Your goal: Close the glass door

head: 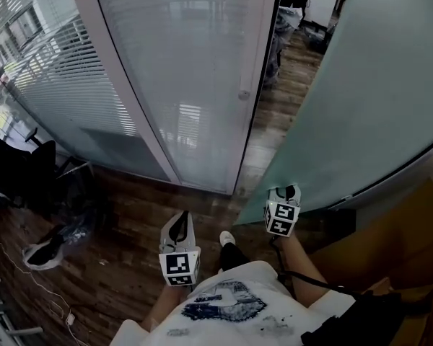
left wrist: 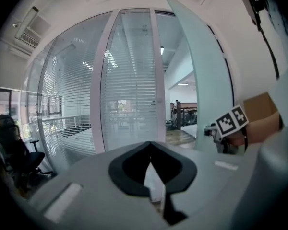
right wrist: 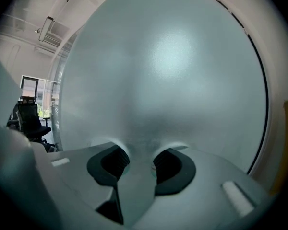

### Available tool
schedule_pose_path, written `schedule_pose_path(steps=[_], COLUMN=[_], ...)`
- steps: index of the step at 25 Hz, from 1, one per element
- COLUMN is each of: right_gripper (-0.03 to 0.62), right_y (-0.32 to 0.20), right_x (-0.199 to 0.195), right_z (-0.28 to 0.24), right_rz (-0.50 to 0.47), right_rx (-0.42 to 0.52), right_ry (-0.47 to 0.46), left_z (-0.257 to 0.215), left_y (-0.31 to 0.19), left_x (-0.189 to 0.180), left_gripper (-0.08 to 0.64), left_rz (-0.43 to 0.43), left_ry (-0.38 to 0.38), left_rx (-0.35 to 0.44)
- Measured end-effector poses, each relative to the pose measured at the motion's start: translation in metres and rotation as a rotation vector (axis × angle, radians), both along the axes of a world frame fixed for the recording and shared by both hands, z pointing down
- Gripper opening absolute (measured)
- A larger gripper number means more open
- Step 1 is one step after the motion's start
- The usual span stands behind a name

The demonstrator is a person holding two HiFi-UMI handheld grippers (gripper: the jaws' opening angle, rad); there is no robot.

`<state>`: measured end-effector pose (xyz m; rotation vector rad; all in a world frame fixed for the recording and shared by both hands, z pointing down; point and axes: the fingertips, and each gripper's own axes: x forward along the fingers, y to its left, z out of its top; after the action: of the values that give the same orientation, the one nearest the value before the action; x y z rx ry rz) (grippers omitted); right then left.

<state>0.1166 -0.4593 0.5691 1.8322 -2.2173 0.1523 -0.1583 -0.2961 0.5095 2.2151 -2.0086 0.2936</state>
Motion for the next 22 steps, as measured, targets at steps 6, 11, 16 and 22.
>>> schedule_pose_path(steps=[6, 11, 16, 22], right_gripper=[0.147, 0.147, 0.147, 0.146], right_y=[-0.028, -0.054, -0.068, -0.093], right_x=[-0.004, -0.01, -0.009, -0.018], right_z=[0.0, -0.004, -0.016, 0.003], right_rz=[0.008, 0.007, 0.021, 0.024], right_rx=[0.018, 0.025, 0.043, 0.042], right_ry=[-0.002, -0.003, 0.001, -0.001], left_z=[-0.005, -0.013, -0.026, -0.008], left_y=[-0.035, -0.06, -0.065, -0.079], left_x=[0.007, 0.001, -0.003, -0.012], left_gripper=[0.003, 0.003, 0.003, 0.003], left_rz=[0.021, 0.014, -0.013, -0.026], left_ry=[-0.01, -0.022, -0.015, -0.003], left_rx=[0.001, 0.001, -0.006, -0.027])
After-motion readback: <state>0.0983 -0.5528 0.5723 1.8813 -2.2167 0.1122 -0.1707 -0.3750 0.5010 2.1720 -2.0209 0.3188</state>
